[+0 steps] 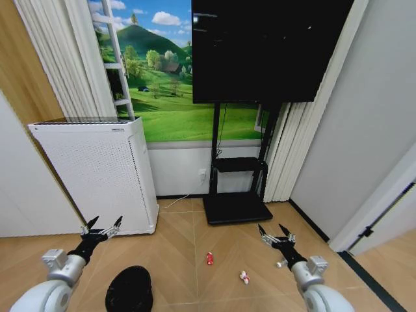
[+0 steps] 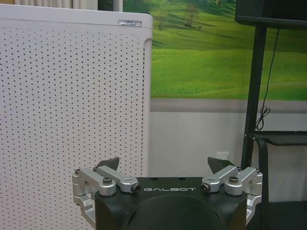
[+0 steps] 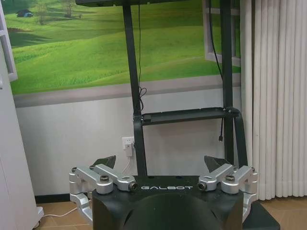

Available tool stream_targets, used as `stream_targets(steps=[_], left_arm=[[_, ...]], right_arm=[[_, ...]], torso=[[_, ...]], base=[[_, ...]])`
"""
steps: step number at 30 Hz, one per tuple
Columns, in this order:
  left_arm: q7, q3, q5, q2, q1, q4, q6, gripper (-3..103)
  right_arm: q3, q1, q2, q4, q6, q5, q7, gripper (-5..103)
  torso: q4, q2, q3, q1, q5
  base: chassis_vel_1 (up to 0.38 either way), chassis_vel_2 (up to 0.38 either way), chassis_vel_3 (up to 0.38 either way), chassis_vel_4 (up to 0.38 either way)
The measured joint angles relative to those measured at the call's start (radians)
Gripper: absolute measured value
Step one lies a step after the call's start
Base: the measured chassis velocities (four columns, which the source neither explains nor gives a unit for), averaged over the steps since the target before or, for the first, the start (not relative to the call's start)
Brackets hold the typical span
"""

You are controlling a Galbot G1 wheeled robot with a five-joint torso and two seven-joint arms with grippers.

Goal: Pick up the trash bin and place the garbage on the floor into it.

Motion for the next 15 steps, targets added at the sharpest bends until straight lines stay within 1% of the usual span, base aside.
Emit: stream_targets(steps=[2, 3, 6, 10, 14, 15], left_arm=[[0.000, 0.001, 0.000, 0.000, -0.003, 0.001, 0.000, 100], [0.000, 0.001, 0.000, 0.000, -0.003, 0.001, 0.000, 100], [0.002, 0.002, 0.002, -0.002, -0.003, 0.004, 0.000, 100], [0.003, 0.002, 0.002, -0.002, -0.003, 0.005, 0.000, 100], [0.004, 0.001, 0.002, 0.000, -0.005, 0.006, 0.000, 100], [0.004, 0.001, 0.002, 0.000, -0.005, 0.006, 0.000, 100]], right_arm=[[0.001, 0.002, 0.002, -0.007, 0.002, 0.003, -0.001, 100], [0.001, 0.002, 0.002, -0.007, 0.002, 0.003, -0.001, 100], [0.000, 0.007, 0.006, -0.011, 0.003, 0.003, -0.002, 100], [-0.001, 0.008, 0.007, -0.013, 0.003, 0.002, -0.002, 100], [0.000, 0.008, 0.007, -0.015, 0.005, 0.002, -0.005, 100], [0.000, 0.008, 0.007, -0.015, 0.005, 0.002, -0.005, 100]], torso=[[0.0000, -0.020, -0.012, -0.008, 0.0000], [0.0000, -0.020, -0.012, -0.008, 0.0000], [0.0000, -0.040, -0.024, -0.017, 0.0000], [0.0000, -0.050, -0.029, -0.021, 0.0000], [0.0000, -0.075, -0.045, -0.030, 0.0000], [0.0000, -0.075, -0.045, -0.030, 0.0000]], base=[[0.000, 0.000, 0.000, 0.000], [0.000, 0.000, 0.000, 0.000], [0.000, 0.000, 0.000, 0.000], [0.000, 0.000, 0.000, 0.000], [0.000, 0.000, 0.000, 0.000], [0.000, 0.000, 0.000, 0.000]])
